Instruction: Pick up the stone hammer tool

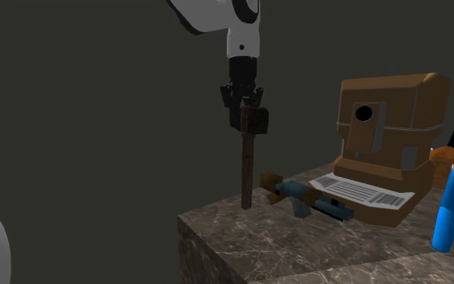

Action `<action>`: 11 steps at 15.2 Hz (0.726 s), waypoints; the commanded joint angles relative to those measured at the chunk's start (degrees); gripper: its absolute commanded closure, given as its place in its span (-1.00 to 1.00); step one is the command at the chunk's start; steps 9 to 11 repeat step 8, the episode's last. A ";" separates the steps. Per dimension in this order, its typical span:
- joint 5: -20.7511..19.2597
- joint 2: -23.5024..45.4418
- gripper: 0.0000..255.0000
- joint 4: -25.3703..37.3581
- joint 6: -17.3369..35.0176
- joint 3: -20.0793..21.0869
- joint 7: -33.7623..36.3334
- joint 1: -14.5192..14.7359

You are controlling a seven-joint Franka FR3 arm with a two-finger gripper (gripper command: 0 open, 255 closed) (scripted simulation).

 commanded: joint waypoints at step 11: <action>0.03 0.22 1.00 5.77 -5.53 -0.14 0.05 -0.34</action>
